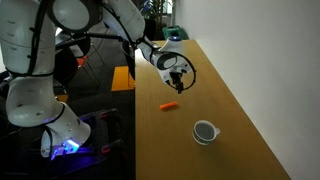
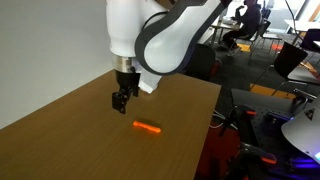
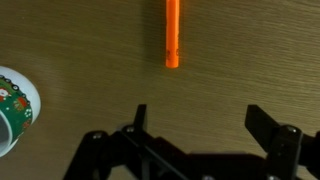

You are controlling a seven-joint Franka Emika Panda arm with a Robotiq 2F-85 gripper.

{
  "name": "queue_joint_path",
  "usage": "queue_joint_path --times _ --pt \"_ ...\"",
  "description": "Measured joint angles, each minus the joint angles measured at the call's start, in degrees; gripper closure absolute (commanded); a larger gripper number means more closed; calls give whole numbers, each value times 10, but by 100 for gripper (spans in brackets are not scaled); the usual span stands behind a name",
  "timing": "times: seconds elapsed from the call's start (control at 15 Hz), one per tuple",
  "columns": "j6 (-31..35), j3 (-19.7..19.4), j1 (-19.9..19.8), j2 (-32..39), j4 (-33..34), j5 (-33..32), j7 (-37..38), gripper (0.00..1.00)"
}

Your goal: Put the orange sharpie on the table

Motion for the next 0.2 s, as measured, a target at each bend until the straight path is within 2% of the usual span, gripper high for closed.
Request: queue_joint_path --times 0.2 --pt "26 0 -2 -24 -32 0 0 0"
